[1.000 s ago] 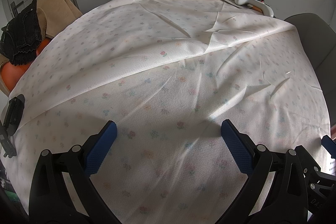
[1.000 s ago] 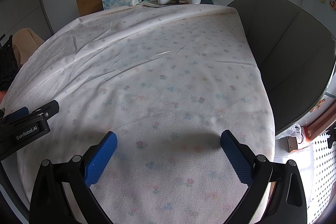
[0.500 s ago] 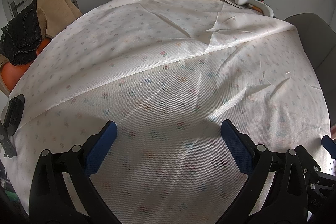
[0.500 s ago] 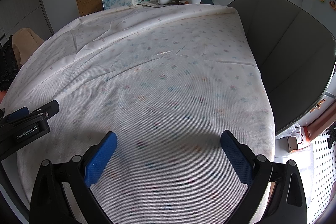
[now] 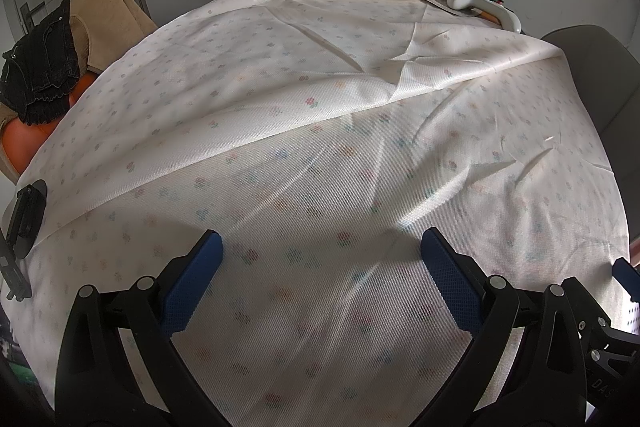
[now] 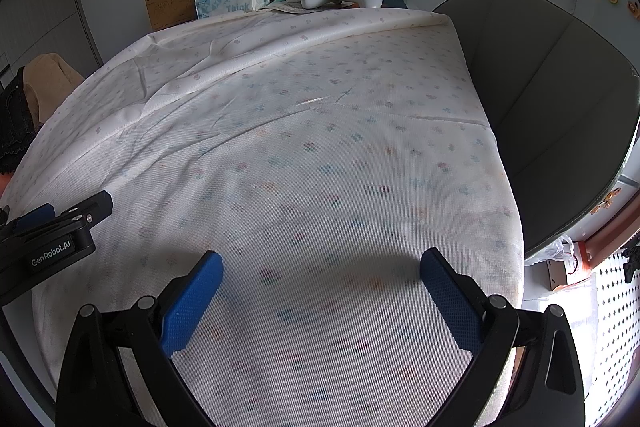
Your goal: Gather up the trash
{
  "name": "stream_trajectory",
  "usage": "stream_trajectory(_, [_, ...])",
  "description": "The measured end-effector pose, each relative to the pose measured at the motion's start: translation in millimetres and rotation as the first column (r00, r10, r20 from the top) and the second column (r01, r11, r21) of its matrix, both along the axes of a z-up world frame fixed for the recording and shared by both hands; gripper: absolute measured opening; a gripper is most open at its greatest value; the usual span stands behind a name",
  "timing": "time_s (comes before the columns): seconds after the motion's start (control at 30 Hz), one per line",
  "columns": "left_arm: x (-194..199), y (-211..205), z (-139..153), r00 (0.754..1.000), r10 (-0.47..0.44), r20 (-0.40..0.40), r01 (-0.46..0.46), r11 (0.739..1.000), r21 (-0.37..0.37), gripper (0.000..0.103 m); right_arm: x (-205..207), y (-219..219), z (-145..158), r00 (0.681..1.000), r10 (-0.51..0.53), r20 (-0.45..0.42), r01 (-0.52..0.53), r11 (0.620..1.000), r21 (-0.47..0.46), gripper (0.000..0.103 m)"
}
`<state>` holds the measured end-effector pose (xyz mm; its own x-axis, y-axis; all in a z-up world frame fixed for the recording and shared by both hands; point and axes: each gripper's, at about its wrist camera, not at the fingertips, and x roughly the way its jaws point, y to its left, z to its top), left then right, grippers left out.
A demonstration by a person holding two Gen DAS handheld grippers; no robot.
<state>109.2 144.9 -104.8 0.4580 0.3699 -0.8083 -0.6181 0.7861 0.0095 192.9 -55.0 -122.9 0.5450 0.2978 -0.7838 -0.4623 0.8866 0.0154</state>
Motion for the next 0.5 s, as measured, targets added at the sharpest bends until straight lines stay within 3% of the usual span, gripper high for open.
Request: stream_trajectory(0.5, [0.0,-0.1,0.0,1.000,0.000,0.000,0.000,1.000,0.000,0.099,0.3,0.0,0.0,1.000,0.000,0.000,0.000,1.000,0.000,0.097])
